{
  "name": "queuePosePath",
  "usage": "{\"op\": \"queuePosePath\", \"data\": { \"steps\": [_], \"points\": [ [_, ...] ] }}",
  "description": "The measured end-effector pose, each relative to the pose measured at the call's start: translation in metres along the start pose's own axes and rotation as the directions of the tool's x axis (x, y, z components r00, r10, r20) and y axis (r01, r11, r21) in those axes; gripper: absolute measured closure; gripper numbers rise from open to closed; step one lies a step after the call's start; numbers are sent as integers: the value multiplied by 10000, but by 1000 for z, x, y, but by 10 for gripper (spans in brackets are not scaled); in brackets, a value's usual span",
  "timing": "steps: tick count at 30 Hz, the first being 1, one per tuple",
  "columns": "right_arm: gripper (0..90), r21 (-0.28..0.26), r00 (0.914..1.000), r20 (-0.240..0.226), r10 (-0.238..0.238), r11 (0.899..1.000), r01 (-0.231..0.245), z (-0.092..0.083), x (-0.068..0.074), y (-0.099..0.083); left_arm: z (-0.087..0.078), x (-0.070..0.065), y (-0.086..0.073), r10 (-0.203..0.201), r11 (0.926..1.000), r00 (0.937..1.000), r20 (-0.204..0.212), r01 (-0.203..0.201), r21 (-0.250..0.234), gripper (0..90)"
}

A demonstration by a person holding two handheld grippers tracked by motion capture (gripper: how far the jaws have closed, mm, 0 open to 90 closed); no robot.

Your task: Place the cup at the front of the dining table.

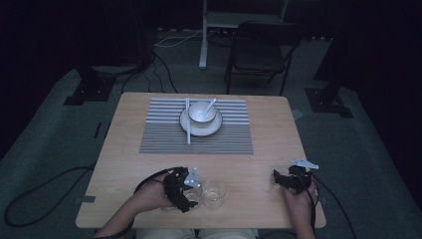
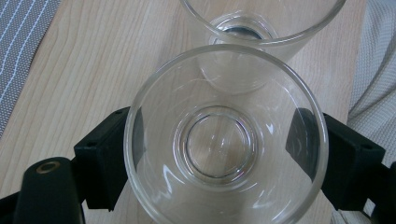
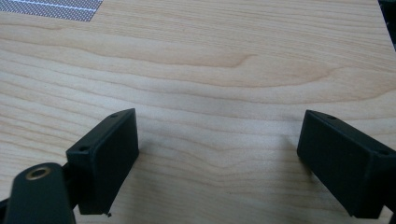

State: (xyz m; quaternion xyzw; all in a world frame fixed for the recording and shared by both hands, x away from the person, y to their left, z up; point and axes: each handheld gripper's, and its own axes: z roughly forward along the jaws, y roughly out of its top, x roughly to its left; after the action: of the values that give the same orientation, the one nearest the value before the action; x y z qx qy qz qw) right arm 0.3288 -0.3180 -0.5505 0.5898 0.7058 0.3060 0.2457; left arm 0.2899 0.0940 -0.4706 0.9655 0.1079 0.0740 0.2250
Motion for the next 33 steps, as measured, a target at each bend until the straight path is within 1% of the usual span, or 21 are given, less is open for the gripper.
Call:
{"op": "queuePosePath", "data": {
  "steps": [2,4,7,10,12,15,19,22,23,25,26,29,30,31,32,33],
  "points": [
    [120,0,10000,-1,-1,10000,1,0,0,0,1,0,1,7,9999,10000,-5,-7,135,172],
    [120,0,10000,0,2,10000,-2,0,0,0,2,1,1,-207,9996,9997,106,206,181,175],
    [120,-1,10000,-1,0,10000,0,0,0,0,2,1,2,-184,9994,9998,112,181,293,177],
    [120,-1,10000,0,0,10000,0,0,0,0,2,1,2,-117,9996,9998,160,113,254,178],
    [120,0,10000,1,0,10000,0,0,0,0,2,2,1,35,9998,9997,225,-40,192,179],
    [120,0,10000,2,2,10000,-2,0,0,0,1,1,-1,53,10000,9997,220,-54,35,180],
    [121,-1,10000,3,0,10000,0,0,0,0,1,0,0,146,9999,9998,101,-146,60,181],
    [120,-1,10000,4,2,10000,-2,0,0,0,1,1,0,112,9999,9998,181,-115,126,181],
    [121,-2,10000,4,1,10000,-1,0,0,0,0,1,1,208,9996,9997,143,-210,163,181],
    [122,-1,10000,5,2,10000,-2,0,0,0,0,3,1,91,9999,9998,197,-94,138,181],
    [128,-10,10000,17,6,10000,-6,0,0,0,0,4,0,44,10000,9999,119,-45,38,181],
    [131,-24,10000,43,39,10000,-39,0,0,0,0,9,0,-60,10000,9999,109,60,64,181],
    [131,-25,10000,43,39,10000,-39,0,0,0,-1,9,0,46,10000,10000,88,-46,64,181],
    [131,-25,10000,43,39,10000,-39,0,0,0,-1,9,0,-36,10000,10000,90,35,62,181],
    [131,-24,10000,44,39,10000,-39,0,0,0,-2,10,1,-9,10000,9999,106,9,40,181],
    [131,-24,10000,43,39,10000,-39,0,0,0,-3,10,1,41,10000,10000,37,-42,36,181]
  ]
}}
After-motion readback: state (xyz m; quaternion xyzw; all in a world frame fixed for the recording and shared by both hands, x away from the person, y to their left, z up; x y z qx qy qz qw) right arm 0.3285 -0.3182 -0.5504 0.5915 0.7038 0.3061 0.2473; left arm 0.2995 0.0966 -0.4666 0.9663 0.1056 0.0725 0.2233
